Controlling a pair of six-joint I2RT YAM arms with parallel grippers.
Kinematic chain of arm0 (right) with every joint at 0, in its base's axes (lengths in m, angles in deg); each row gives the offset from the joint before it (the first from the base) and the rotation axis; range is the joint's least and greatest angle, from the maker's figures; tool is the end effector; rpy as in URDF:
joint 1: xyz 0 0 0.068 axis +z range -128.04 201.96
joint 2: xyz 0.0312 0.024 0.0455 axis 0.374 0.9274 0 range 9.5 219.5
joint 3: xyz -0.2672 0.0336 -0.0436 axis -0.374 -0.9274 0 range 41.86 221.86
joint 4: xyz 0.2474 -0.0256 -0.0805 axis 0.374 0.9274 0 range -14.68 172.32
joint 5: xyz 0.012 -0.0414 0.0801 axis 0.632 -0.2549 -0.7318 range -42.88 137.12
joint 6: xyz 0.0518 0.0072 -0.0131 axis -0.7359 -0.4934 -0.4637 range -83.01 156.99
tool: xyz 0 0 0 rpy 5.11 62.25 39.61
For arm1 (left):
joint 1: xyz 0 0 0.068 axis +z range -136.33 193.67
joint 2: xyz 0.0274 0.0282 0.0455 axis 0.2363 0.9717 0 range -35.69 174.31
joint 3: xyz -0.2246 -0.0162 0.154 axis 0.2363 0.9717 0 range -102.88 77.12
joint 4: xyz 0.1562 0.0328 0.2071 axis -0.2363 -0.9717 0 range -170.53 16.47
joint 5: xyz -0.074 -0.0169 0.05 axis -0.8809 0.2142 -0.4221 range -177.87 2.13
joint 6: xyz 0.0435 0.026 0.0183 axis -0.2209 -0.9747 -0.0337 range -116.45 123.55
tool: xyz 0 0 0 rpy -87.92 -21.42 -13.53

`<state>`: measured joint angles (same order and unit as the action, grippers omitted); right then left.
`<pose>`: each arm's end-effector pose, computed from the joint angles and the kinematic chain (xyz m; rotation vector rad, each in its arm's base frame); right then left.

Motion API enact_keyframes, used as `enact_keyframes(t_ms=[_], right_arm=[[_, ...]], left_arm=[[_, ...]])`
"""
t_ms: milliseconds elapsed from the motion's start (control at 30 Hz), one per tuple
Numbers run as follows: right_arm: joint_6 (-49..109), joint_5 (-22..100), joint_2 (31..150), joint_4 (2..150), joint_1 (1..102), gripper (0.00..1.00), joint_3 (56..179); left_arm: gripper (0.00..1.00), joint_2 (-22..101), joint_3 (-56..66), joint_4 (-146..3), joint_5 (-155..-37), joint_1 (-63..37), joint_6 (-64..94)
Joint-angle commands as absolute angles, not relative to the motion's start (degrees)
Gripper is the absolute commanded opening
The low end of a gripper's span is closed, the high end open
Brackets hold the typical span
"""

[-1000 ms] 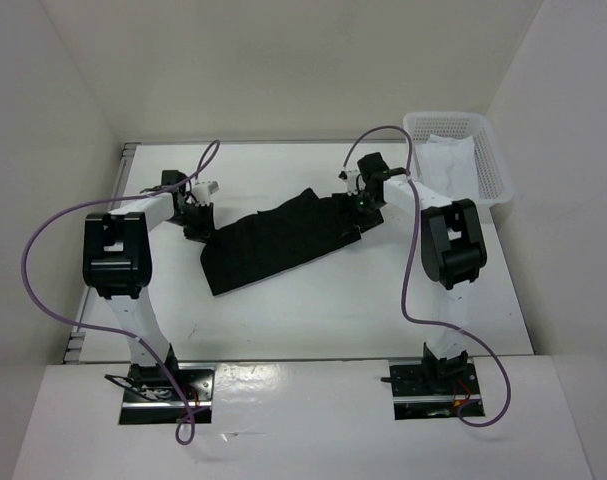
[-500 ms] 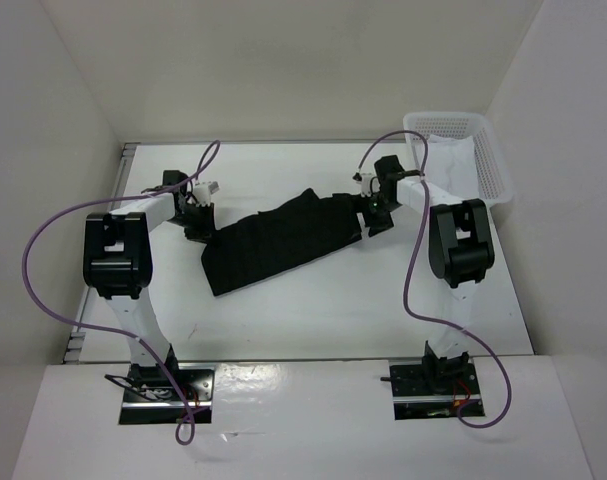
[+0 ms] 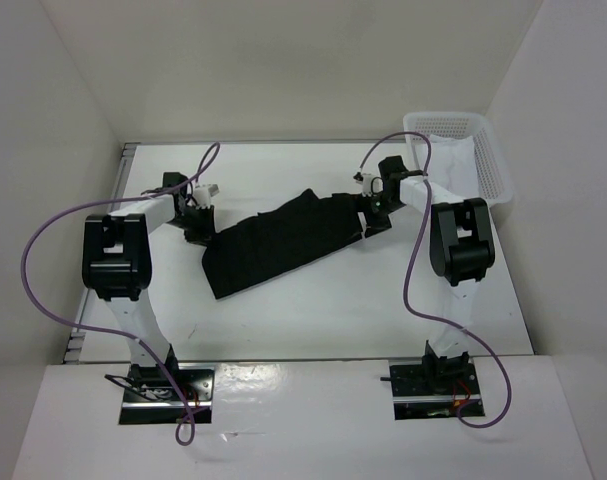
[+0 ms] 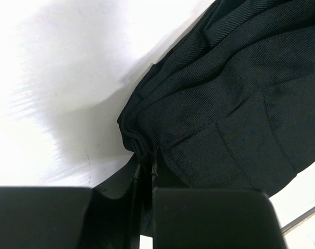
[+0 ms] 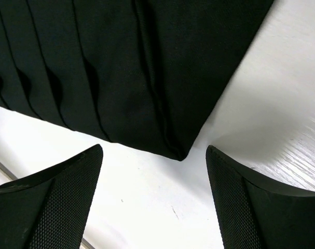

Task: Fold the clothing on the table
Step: Fold the skirt

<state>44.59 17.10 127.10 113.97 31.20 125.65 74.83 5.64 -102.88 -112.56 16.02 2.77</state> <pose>0.4026 0.0835 0.1609 -0.5155 2.7060 0.7441 0.3800 0.0007 0.1542 0.0758 2.6998 -0.5764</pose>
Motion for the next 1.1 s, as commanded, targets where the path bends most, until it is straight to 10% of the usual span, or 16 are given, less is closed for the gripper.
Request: enact_keyframes(t_ms=[0, 633, 967, 1067], right_arm=[[46.04, 15.57, 129.64, 115.31, 31.72, 0.84, 125.44], [46.04, 13.72, 130.7, 114.26, 32.86, 0.58, 124.92], [46.04, 16.87, 130.0, 113.2, 32.86, 0.0, 124.91], [44.91, 20.64, 127.54, 111.98, 32.86, 0.0, 124.91]], left_arm=[[0.0, 74.09, 7.07, -105.88, -112.04, 15.16, 3.81], [0.0, 73.03, 8.13, -105.35, -112.04, 13.58, 3.81], [0.0, 73.56, 8.13, -105.35, -112.04, 13.58, 3.81], [0.0, 73.56, 8.13, -105.35, -112.04, 13.58, 3.81]])
